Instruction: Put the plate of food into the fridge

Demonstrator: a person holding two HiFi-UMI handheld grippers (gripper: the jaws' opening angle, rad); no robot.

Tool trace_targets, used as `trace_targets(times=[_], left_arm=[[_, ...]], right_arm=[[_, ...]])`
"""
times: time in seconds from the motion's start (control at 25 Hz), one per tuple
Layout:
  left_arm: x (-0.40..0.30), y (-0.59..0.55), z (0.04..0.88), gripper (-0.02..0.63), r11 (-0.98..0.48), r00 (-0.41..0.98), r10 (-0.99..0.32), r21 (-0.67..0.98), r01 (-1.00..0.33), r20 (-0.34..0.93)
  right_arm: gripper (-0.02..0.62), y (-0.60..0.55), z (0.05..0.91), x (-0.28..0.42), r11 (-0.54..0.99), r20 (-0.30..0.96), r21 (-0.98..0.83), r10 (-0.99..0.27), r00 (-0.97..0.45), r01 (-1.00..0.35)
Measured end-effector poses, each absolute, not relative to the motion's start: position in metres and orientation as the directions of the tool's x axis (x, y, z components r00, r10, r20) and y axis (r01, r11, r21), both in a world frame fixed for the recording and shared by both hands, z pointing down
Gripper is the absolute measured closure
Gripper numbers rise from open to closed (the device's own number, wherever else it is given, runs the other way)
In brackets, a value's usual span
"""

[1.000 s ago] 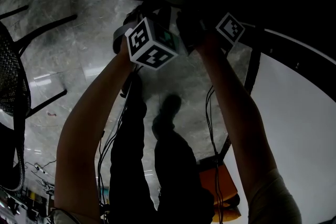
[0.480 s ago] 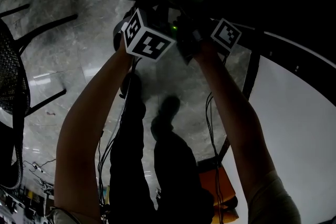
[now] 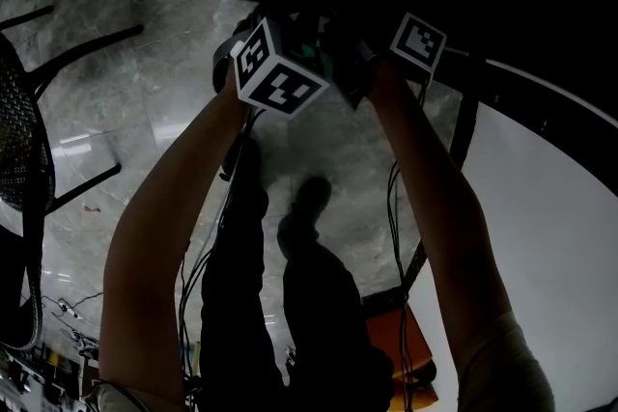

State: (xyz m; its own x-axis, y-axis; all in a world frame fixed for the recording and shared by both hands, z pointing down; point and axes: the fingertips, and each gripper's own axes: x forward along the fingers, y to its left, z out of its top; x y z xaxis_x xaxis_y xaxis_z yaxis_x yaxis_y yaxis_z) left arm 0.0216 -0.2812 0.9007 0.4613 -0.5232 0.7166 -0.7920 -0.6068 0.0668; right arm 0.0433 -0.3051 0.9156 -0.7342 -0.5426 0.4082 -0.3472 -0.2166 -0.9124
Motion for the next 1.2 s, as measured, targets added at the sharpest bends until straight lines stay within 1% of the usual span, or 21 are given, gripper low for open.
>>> trace_targets(times=[0.12, 0.28, 0.44, 0.6, 0.76, 1.2], left_arm=[[0.026, -0.283, 0.900, 0.588, -0.607, 0.461, -0.525, 0.066, -0.792, 0.715], [0.032, -0.280, 0.901, 0.588, -0.622, 0.458, -0.526, 0.043, -0.782, 0.716], [0.031, -0.280, 0.904, 0.588, -0.614, 0.448, -0.524, 0.042, -0.788, 0.725], [0.024, -0.285, 0.905, 0.588, -0.582, 0.424, -0.551, 0.032, -0.812, 0.719], [0.016, -0.293, 0.897, 0.588, -0.518, 0.447, -0.568, 0.123, -0.847, 0.691], [0.005, -0.280, 0.901, 0.588, -0.568, 0.443, -0.561, 0.064, -0.820, 0.699]], right_arm=[[0.543, -0.299, 0.914, 0.042, -0.220, 0.411, -0.912, -0.525, -0.746, -0.347], [0.509, -0.290, 0.912, 0.051, -0.224, 0.402, -0.916, -0.531, -0.746, -0.334], [0.509, -0.279, 0.905, 0.051, -0.197, 0.394, -0.919, -0.522, -0.757, -0.343], [0.512, -0.285, 0.906, 0.052, -0.121, 0.485, -0.858, -0.513, -0.708, -0.499], [0.552, -0.291, 0.909, 0.045, -0.020, 0.533, -0.794, -0.502, -0.681, -0.607], [0.558, -0.309, 0.911, 0.043, 0.121, 0.595, -0.646, -0.539, -0.597, -0.754]])
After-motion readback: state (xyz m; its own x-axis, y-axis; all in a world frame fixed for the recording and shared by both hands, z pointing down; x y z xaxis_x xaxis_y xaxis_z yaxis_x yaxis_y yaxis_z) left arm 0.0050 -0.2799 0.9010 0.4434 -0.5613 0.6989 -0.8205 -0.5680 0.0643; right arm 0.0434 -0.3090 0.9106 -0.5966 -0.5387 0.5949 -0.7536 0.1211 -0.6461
